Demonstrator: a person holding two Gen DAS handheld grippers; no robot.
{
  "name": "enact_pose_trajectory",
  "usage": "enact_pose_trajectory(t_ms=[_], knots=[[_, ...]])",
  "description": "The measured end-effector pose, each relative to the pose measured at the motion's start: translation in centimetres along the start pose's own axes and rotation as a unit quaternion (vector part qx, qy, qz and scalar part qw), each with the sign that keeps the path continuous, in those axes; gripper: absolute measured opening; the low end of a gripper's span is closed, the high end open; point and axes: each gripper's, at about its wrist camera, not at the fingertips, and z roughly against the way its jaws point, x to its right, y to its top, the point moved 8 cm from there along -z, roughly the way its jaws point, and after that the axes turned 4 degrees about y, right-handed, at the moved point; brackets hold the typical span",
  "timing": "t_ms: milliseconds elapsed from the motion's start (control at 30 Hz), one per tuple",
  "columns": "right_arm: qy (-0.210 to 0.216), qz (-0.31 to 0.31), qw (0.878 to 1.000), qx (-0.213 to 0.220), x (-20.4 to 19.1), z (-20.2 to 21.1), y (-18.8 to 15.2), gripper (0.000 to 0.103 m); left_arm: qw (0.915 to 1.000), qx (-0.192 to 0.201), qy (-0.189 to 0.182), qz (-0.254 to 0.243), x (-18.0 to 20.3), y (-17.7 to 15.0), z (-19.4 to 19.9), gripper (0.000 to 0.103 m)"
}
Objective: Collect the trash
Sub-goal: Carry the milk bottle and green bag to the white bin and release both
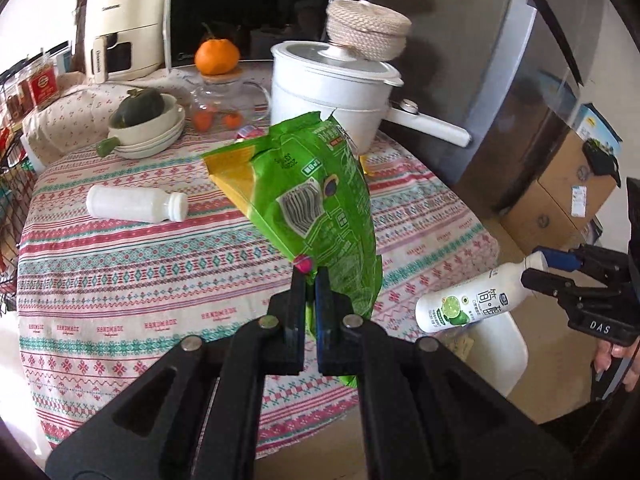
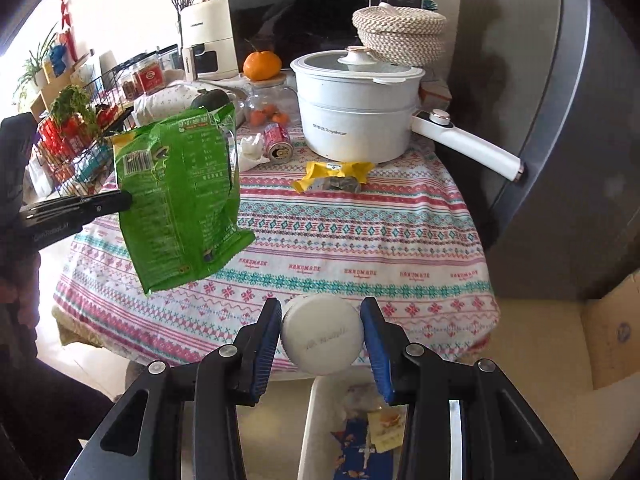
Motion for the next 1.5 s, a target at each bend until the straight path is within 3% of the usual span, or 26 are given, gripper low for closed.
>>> enact_pose_trajectory(t_ms=[167,433,833,900,967,1033,1100,1500], knots=[[-0.023,-0.009,1.000,0.009,1.5,2.9,-2.2,0.041,0.9977,-0.002,-0.043,-0.053,5.4,-1.3,0.1,0.005],[-0.074,-0.023,0.997,0.017,5.7,6.4,-5.3,0.040,0.9848,-0.029,-0.105,-0.135,15.0,-4.3,-1.5,0.005],[-0.107,-0.074,0.991,-0.010,12.2,7.7,-9.7,0.040,0.9703,-0.058,-0.149,-0.181,23.3,-9.6,-6.5,0.006],[-0.108,-0.078,0.991,-0.014,12.6,7.7,-10.1,0.040,0.9704,-0.060,-0.139,-0.188,23.7,-10.0,-7.3,0.008],[-0.107,-0.084,0.991,-0.018,12.9,7.7,-10.5,0.040,0.9709,-0.068,-0.131,-0.189,23.8,-10.3,-7.8,0.020],[-0.103,-0.088,0.991,-0.022,13.2,7.6,-10.8,0.040,0.9719,-0.072,-0.126,-0.186,23.8,-10.1,-7.9,0.040],[-0.101,-0.090,0.991,-0.025,13.3,7.4,-11.0,0.040,0.9725,-0.066,-0.121,-0.187,23.7,-9.8,-7.5,0.046],[-0.073,-0.070,0.993,-0.052,10.6,5.0,-10.5,0.040,0.9806,-0.052,-0.067,-0.177,17.7,-7.9,-5.4,0.060]])
